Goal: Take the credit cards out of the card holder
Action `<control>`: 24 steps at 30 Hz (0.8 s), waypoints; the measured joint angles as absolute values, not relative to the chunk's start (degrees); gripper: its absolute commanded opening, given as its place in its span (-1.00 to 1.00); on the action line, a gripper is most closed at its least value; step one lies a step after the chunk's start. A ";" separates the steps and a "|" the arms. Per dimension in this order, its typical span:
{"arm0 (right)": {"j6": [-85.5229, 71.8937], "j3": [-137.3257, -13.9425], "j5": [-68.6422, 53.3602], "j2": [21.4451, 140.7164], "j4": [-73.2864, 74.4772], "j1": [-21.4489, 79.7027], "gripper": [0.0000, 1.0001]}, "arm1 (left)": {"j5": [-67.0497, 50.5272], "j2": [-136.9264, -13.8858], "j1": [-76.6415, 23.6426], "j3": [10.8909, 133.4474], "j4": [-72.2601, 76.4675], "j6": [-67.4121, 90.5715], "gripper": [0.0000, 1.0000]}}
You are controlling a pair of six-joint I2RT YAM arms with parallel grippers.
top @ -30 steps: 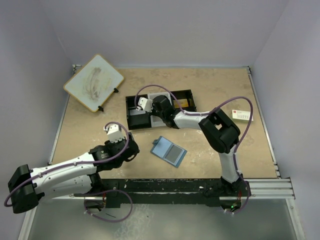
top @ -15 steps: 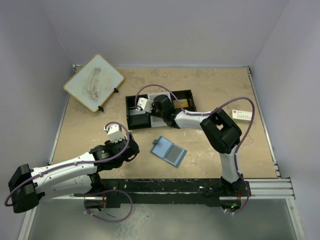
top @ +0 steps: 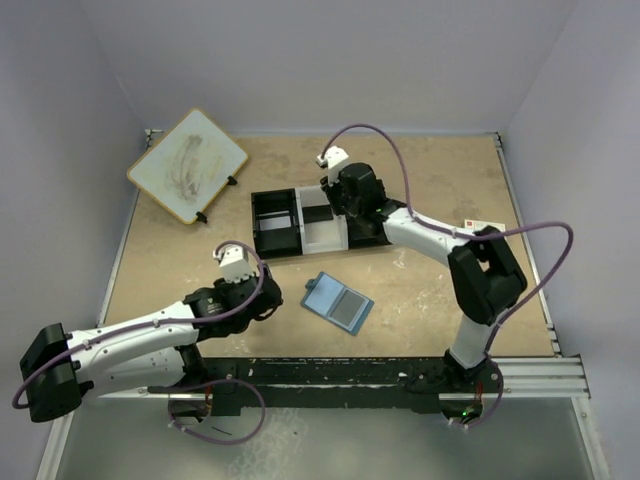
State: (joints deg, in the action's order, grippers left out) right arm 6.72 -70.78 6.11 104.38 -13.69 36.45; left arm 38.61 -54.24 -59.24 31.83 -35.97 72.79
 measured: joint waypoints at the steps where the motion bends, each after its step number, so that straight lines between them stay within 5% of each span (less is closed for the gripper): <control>1: 3.55 -70.04 6.28 102.80 -13.06 36.07 -0.42 | 38.35 -54.57 -59.24 32.08 -35.68 72.44 0.46; 13: -21.58 -48.21 4.47 76.47 -5.56 36.75 -0.14 | 31.53 -60.20 -59.24 33.45 -27.97 67.85 0.36; 24: -30.81 -31.29 -5.39 68.82 0.25 36.73 -0.06 | 18.74 -64.53 -59.42 32.91 -16.21 64.71 0.28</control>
